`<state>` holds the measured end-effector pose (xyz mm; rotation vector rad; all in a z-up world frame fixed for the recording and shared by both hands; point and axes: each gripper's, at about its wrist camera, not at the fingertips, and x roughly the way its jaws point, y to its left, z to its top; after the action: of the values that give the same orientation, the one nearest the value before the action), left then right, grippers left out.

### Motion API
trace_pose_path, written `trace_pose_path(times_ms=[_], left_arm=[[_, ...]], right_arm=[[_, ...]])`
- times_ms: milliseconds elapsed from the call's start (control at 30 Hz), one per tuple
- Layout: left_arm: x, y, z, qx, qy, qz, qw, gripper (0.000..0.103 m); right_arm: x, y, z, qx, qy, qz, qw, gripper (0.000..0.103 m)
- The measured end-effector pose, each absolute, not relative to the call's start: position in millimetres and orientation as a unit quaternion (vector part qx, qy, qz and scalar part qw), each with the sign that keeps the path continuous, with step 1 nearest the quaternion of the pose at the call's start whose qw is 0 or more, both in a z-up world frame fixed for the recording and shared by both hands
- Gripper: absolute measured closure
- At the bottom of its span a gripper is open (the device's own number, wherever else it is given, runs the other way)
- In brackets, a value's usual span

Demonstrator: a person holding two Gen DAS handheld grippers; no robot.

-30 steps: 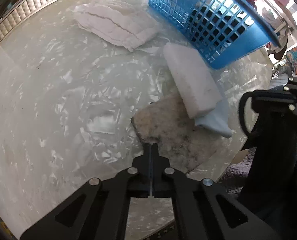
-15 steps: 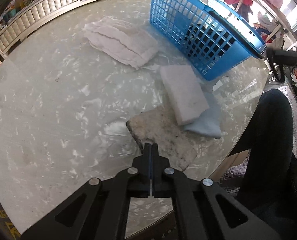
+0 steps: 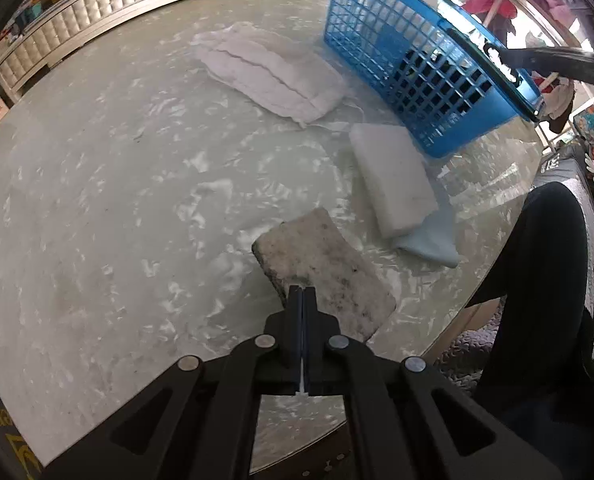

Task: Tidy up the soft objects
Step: 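Carry the black rubber ring over the blue basket and release it with the right tool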

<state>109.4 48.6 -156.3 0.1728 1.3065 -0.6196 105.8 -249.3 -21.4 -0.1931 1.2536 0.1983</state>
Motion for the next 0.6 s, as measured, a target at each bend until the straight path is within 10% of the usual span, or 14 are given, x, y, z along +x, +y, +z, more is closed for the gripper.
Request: trace_pose_path(times_ms=[300,333,400,433,600], left_arm=[[113,59,-155,0.061,0.598,-0.276,0.750,0.103],[113,60,-153,0.059,0.597,-0.277,0.751,0.103],[113,61,-149,0.053,0.595,-0.280,0.752,0.103],[113,61,-147,0.053,0.593,-0.281,0.753,0.103],[111,61,-134,0.054,0.583,-0.279,0.761,0.103]], right_arm=[[127,-253,-51,-0.114,0.600,0.065,0.789,0.094],[126,-252,-52,-0.119,0.599,0.061,0.790,0.088],[129,-252,-51,-0.123,0.597,0.053,0.791,0.026],[131,-253,-51,-0.124,0.595,0.047,0.793,0.016],[123,-247,-33,-0.120,0.566,0.037,0.815,0.013]])
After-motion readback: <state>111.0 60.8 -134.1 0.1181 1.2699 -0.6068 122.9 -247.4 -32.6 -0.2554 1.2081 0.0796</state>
